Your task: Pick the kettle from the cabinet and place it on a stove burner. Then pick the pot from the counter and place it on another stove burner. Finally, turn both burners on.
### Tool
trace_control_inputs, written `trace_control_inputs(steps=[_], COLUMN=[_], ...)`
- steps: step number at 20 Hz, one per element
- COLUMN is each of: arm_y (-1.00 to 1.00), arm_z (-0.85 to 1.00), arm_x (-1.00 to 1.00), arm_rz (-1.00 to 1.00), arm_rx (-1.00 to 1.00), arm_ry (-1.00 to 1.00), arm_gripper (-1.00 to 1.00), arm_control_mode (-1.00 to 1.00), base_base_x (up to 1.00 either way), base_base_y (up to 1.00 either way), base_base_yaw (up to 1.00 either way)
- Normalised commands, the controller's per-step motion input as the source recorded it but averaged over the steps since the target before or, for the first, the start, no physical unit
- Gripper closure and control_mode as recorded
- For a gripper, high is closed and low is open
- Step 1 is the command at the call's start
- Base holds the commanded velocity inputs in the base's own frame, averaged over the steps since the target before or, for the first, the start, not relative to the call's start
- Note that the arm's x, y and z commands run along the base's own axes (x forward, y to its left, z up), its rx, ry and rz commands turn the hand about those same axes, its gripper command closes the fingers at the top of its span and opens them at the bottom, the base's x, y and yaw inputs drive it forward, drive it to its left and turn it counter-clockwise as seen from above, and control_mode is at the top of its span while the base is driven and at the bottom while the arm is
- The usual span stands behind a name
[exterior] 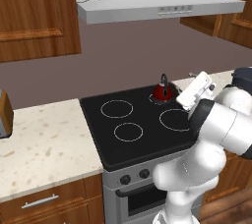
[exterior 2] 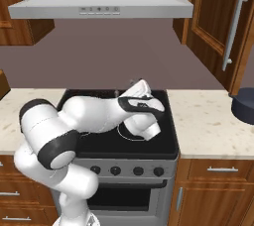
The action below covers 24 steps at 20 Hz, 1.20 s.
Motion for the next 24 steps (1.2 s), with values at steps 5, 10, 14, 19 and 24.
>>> trace_control_inputs(steps=[5,10,14,19,24], arm_y=[0.15,0.22,0.24,0.24,0.19], arm_z=[0.35,0.32,0.37,0.31,0.18], arm_x=[-0.46,-0.46,-0.40,-0.29,-0.19], arm_rz=[-0.04,-0.02,-0.01,-0.01,0.00], arm_rx=[-0.17,-0.25,-0.28,-0.32,-0.37], arm_ry=[-0.04,-0.07,-0.09,-0.08,-0.09], arm_gripper=[-1.00,-1.00,-1.00,-1.00,-1.00], arm_control_mode=[-1.00,-1.00,-1.00,-1.00,-1.00], base_base_x=[0.00,0.00,0.00,0.00,0.00], base_base_y=[0.00,0.00,0.00,0.00,0.00], base_base_yaw=[0.00,0.00,0.00,0.00,0.00])
